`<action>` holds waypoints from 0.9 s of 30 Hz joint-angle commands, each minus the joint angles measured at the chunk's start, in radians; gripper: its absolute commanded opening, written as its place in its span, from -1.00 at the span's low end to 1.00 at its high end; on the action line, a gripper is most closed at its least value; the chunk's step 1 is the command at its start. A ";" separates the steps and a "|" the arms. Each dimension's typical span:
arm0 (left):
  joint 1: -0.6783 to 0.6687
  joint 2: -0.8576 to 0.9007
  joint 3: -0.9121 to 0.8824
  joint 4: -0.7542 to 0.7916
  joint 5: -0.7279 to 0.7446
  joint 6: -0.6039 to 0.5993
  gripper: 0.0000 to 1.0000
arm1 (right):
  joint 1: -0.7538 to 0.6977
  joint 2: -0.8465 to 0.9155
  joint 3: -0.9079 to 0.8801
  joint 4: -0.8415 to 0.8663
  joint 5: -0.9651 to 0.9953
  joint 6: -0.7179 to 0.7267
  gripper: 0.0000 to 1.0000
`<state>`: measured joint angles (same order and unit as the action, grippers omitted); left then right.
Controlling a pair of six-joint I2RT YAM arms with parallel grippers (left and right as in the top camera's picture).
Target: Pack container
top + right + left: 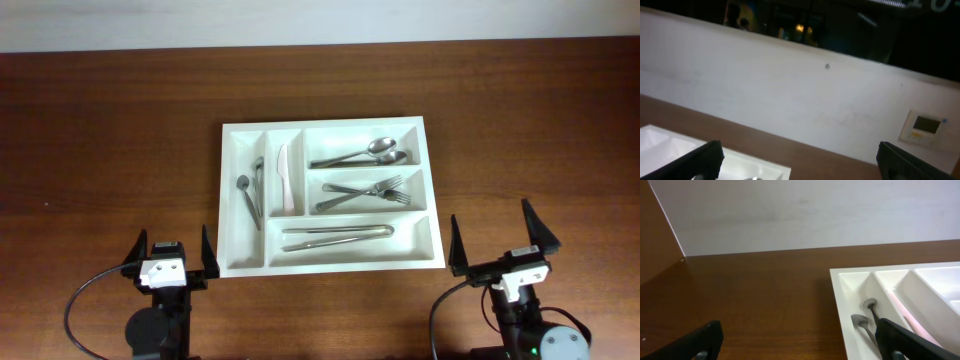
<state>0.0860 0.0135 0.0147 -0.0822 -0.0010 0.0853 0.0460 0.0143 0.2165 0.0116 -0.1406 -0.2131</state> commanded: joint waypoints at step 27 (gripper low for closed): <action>-0.005 -0.008 -0.006 -0.001 -0.004 -0.006 0.99 | -0.059 -0.011 -0.211 -0.037 -0.018 0.012 0.98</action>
<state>0.0860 0.0135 0.0147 -0.0826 -0.0010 0.0853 -0.0071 0.0139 0.0124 -0.0151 -0.1448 -0.2104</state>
